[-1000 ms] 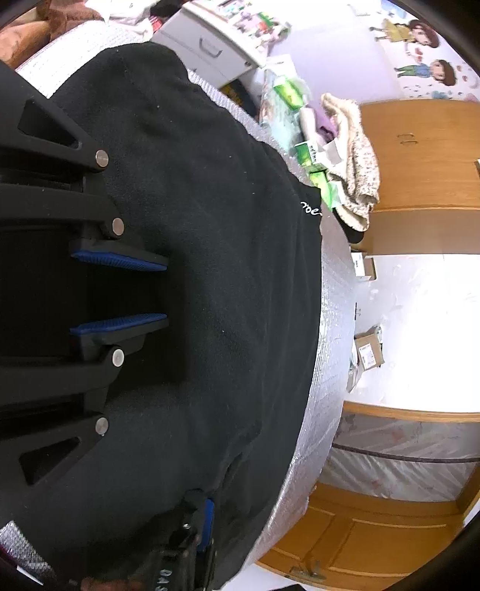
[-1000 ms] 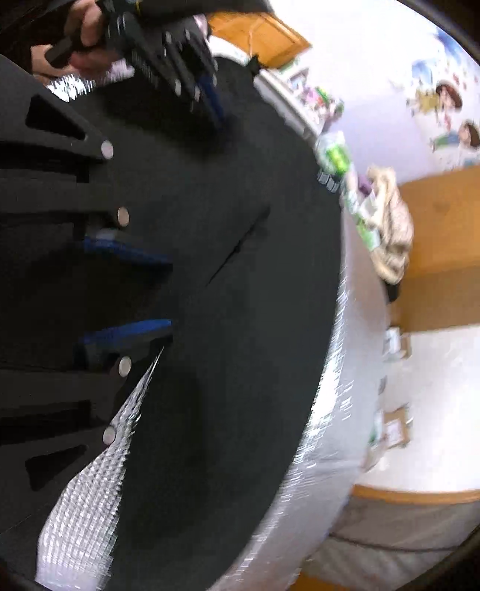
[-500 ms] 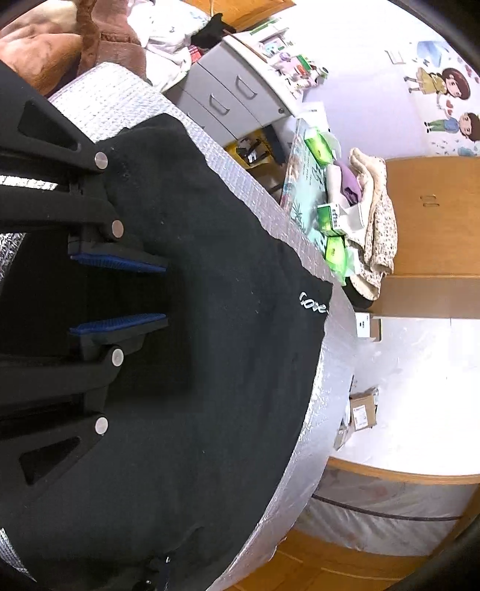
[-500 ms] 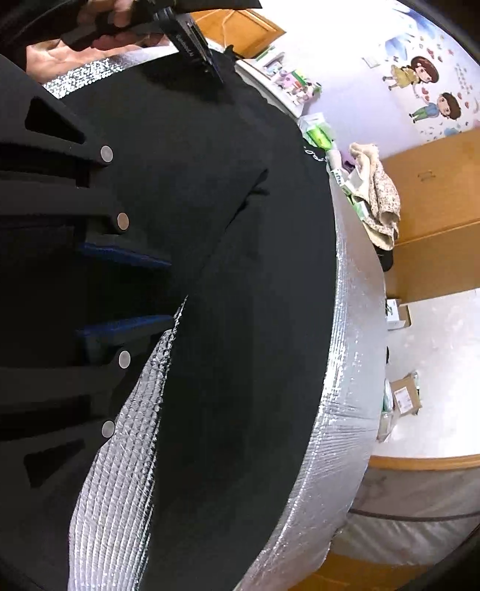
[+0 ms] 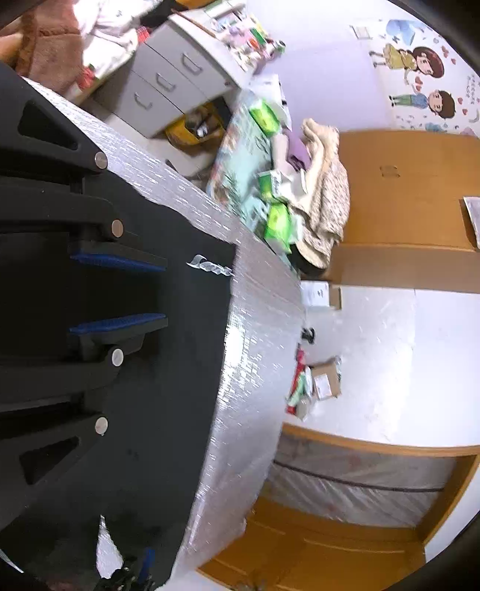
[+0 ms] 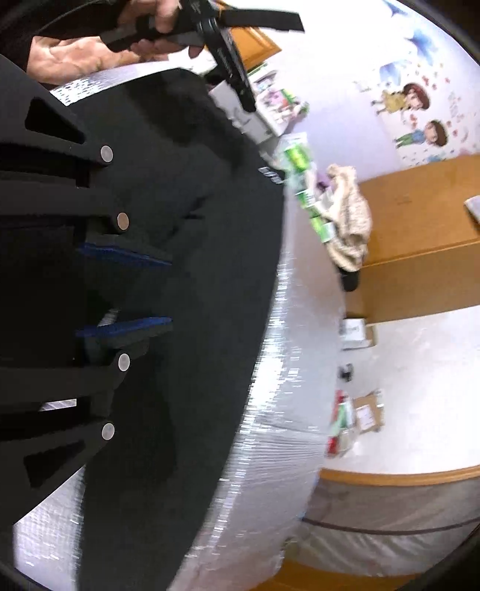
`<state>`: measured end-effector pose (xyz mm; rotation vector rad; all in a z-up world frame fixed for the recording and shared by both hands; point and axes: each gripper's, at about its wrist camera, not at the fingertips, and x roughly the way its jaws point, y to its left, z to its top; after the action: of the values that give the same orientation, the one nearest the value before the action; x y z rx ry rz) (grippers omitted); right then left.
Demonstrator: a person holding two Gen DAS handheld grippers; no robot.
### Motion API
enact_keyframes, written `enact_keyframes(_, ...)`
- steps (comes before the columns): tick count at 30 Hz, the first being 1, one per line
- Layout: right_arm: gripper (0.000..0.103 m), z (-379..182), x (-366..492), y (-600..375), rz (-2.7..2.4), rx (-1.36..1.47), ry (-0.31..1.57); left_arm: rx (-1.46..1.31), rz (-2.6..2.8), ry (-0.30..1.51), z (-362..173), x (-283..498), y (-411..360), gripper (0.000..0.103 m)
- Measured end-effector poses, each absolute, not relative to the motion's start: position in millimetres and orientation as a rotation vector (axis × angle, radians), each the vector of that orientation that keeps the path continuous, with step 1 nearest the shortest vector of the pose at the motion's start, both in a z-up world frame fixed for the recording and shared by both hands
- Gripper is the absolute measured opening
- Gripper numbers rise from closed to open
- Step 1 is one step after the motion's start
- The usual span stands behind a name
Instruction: Fold clothes
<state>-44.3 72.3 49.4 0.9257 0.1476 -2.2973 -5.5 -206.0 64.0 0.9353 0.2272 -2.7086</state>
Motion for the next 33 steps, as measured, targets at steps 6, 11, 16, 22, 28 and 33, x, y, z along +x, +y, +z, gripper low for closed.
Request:
enact_keyframes(6, 0.030, 63.4, -69.3, 65.6, -2.287, 0.860, 0.201, 0.912, -2.772, 0.123, 66.2, -34.1, -209.2, 0.024)
enact_keyframes(11, 0.031, 55.1, -91.4, 62.4, -2.276, 0.859, 0.251, 0.973, -2.758, 0.075, 52.7, -60.5, -223.2, 0.024)
enact_keyframes(16, 0.034, 46.3, -113.7, 55.9, -2.255, 0.875, 0.315, 1.024, -2.724, 0.092, 43.2, -82.9, -255.2, 0.026)
enact_keyframes(22, 0.041, 35.6, -146.8, 48.0, -2.218, 0.906, 0.373, 1.136, -2.724, 0.105, 29.8, -107.8, -284.4, 0.034)
enact_keyframes(28, 0.042, 25.5, -175.9, 45.3, -2.195, 0.936, 0.385, 1.238, -2.756, 0.115, 16.5, -129.5, -294.0, 0.035)
enact_keyframes(33, 0.042, 18.7, -197.3, 42.3, -2.161, 0.959, 0.403, 1.283, -2.745, 0.114, 7.6, -148.0, -298.6, 0.035)
